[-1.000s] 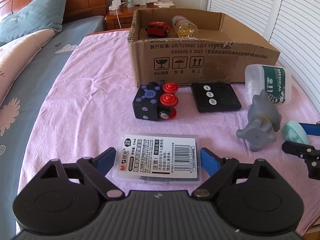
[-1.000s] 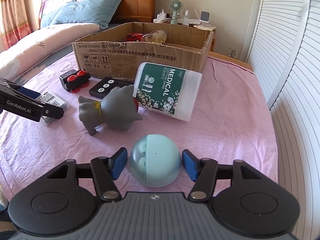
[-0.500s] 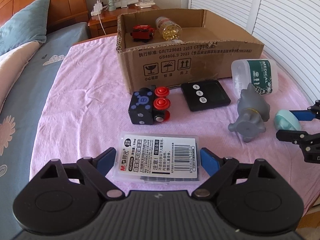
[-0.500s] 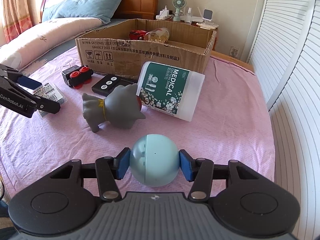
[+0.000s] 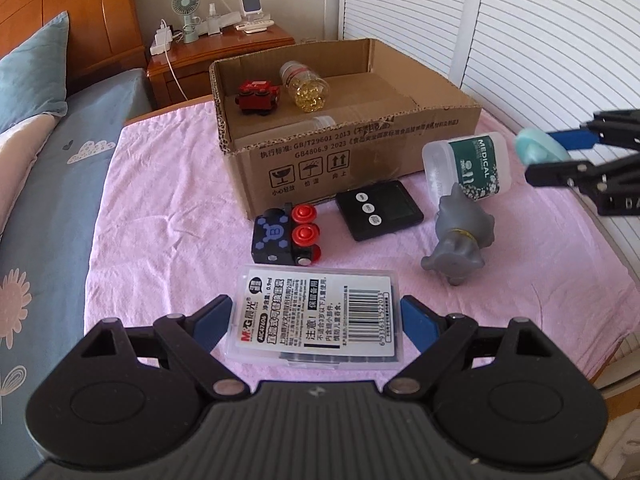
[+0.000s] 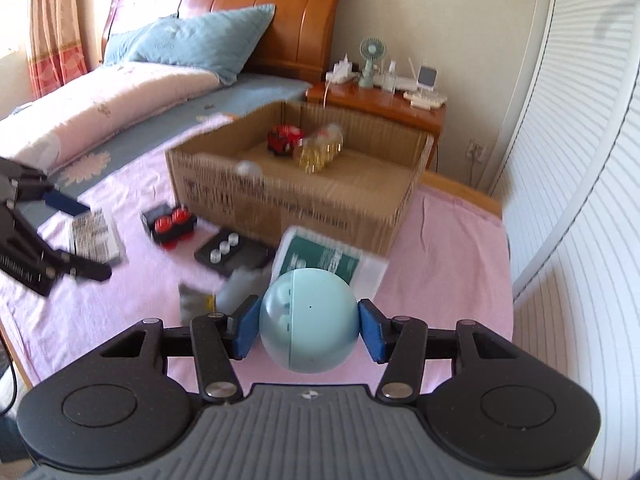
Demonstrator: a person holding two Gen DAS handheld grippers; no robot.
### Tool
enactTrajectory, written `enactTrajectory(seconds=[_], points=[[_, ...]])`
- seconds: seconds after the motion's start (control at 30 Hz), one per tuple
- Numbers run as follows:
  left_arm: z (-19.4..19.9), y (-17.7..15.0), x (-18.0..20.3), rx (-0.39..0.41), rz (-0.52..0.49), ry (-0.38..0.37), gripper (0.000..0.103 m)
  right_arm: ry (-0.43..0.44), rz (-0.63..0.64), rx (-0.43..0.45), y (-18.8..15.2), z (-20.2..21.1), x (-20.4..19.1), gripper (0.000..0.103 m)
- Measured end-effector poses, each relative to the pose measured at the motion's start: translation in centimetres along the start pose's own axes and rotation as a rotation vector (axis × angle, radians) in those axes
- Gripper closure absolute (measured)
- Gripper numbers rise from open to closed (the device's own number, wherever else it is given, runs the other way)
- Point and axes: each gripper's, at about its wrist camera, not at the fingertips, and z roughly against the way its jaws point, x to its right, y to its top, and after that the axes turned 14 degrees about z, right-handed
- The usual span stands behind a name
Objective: Organize rigid objects
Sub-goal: 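Carry the teal case into the box with the right tool and release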
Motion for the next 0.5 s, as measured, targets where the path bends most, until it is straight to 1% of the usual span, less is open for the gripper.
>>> enactTrajectory(seconds=[0.1, 0.23, 0.33, 0.5], points=[[0.5, 0.3, -0.1, 0.015, -0.014, 0.000, 0.014, -0.009, 0.010, 0.036, 2.2, -0.3, 1.1, 0.045], [1.0, 0.6, -0.5, 0.031, -0.020, 0.000, 0.014, -0.017, 0.010, 0.046, 4.8, -2.2, 2.5, 0.045], [1.1, 0.7, -0.8, 0.037, -0.018, 0.004, 0.014, -0.018, 0.003, 0.032, 6.3, -4.3, 3.4, 0.045], [1.2, 0.8, -1.1, 0.043, -0.015, 0.003, 0.014, -0.006, -0.008, -0.028, 7.5, -7.8, 4.0, 0.045]])
